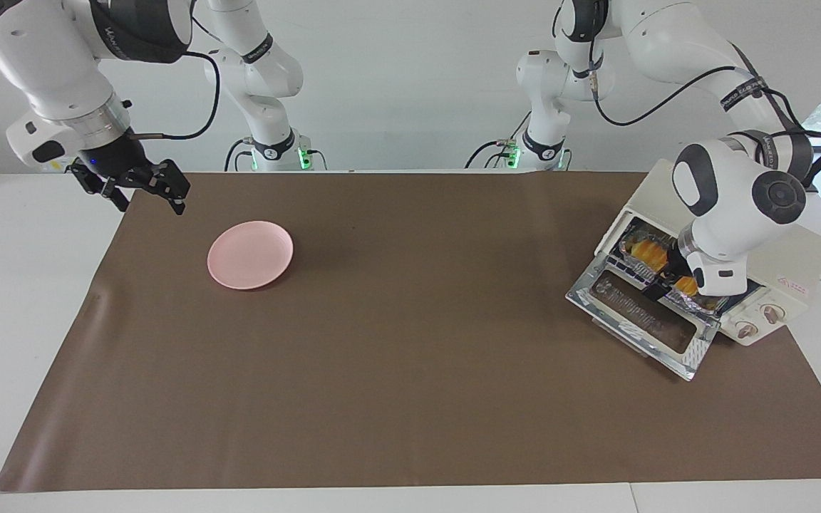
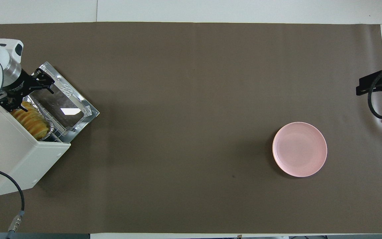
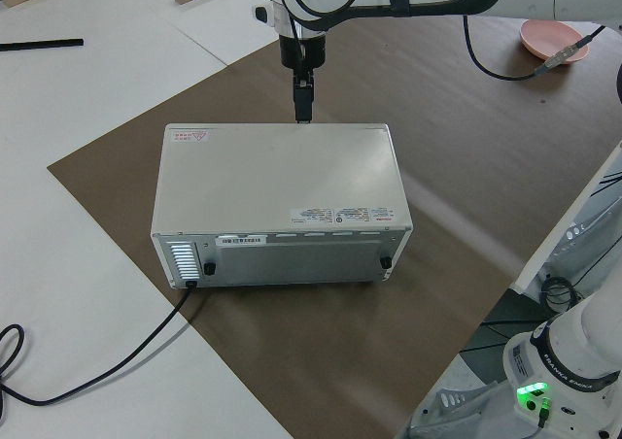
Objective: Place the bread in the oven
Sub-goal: 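Release the tray and draw the left gripper back from the oven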
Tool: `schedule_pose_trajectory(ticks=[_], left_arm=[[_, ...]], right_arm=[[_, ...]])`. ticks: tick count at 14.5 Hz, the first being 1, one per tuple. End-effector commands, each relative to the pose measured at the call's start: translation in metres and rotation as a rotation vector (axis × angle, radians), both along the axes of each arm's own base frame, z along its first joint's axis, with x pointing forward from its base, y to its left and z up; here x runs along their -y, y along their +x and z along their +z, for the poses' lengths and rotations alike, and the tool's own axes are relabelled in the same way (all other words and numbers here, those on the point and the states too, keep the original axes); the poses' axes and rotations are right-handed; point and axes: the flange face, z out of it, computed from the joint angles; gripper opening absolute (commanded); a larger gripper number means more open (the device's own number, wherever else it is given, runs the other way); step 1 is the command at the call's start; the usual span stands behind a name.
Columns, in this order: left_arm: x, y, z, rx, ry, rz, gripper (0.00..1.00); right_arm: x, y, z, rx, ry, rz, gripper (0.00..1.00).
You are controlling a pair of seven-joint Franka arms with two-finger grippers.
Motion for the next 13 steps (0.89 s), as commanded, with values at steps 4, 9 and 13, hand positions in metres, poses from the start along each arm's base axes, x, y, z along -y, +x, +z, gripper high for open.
schedule_pose_trajectory(ticks=[4, 9, 13], left_arm=[[0.016, -0.010, 0.048, -0.046, -0.050, -0.245, 1.00], [0.025, -0.037, 0.092, -0.048, -0.113, -0.357, 1.00], [0.007, -0.066, 0.122, -0.043, -0.181, -0.460, 1.00]], right_arm=[[0.002, -0.008, 0.001, 0.003, -0.015, -0.002, 1.00], [0.001, -0.008, 0.001, 0.003, -0.015, -0.001, 1.00], [0.001, -0.008, 0.001, 0.003, -0.015, -0.001, 1.00]])
